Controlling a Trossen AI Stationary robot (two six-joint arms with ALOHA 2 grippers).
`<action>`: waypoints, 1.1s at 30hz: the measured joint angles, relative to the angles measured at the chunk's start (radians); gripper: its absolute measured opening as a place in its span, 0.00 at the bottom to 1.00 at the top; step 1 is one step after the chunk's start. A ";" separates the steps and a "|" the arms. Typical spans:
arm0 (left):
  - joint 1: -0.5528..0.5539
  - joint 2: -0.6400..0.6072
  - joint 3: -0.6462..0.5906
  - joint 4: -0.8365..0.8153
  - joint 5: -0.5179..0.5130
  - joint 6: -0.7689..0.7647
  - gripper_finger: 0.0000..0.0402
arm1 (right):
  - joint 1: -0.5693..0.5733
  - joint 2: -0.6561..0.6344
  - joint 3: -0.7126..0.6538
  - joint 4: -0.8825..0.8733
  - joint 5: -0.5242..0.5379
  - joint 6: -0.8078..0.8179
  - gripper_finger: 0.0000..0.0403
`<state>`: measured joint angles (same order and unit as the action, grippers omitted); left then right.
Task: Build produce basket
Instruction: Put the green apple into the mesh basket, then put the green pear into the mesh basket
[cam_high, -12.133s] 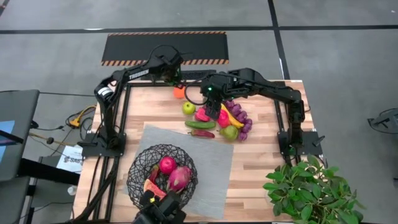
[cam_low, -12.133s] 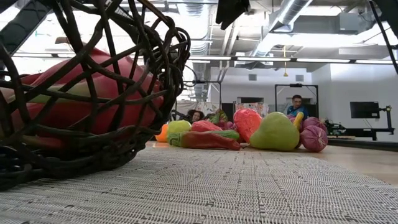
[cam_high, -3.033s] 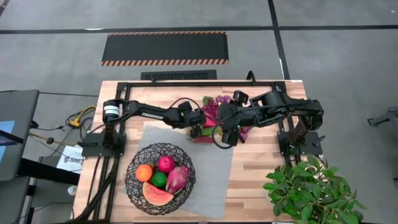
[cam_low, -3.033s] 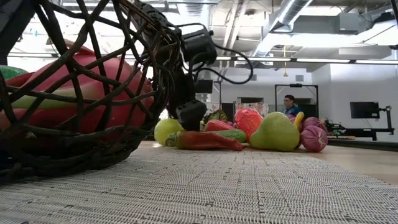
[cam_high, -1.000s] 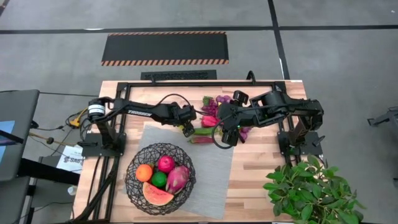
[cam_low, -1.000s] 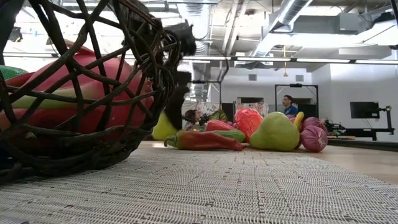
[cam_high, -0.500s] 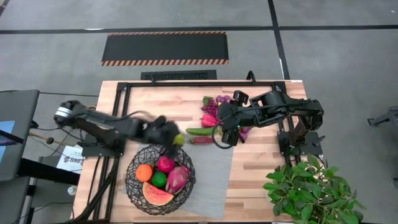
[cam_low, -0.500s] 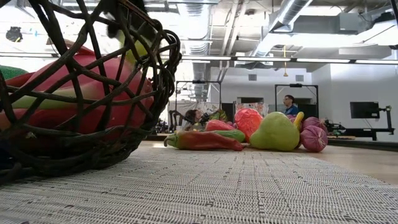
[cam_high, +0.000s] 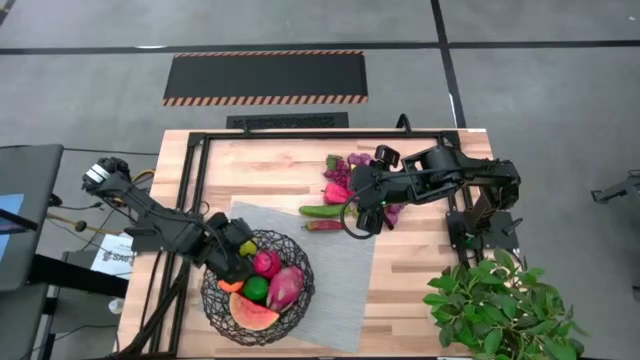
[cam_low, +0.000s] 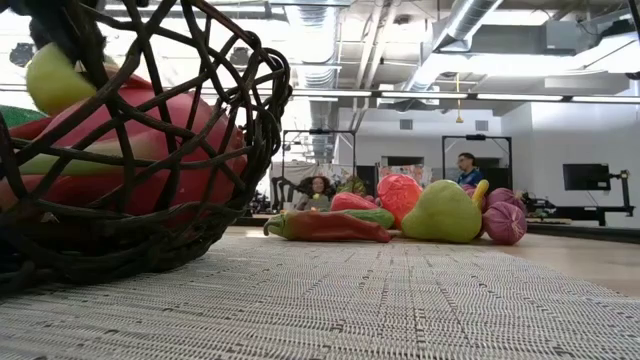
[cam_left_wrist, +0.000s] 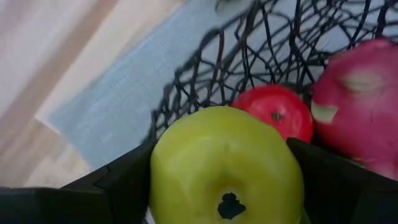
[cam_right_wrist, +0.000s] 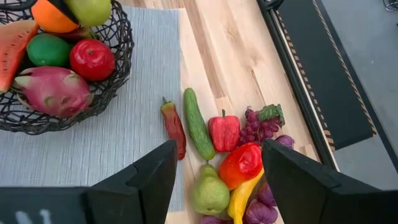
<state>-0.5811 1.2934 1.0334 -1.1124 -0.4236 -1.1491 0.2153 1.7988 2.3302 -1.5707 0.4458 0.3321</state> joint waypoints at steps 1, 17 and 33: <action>-0.005 0.000 -0.013 0.010 0.001 -0.010 0.75 | 0.000 0.000 0.000 0.000 0.000 0.000 0.63; -0.029 0.025 -0.078 0.128 0.056 0.011 0.82 | 0.000 0.000 0.000 0.000 0.000 0.000 0.63; -0.004 0.141 -0.078 0.130 0.080 0.087 0.93 | 0.000 0.000 0.000 0.000 -0.001 0.000 0.63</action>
<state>-0.5850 1.4345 0.9551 -0.9825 -0.3431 -1.0621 0.2157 1.7988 2.3302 -1.5711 0.4443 0.3321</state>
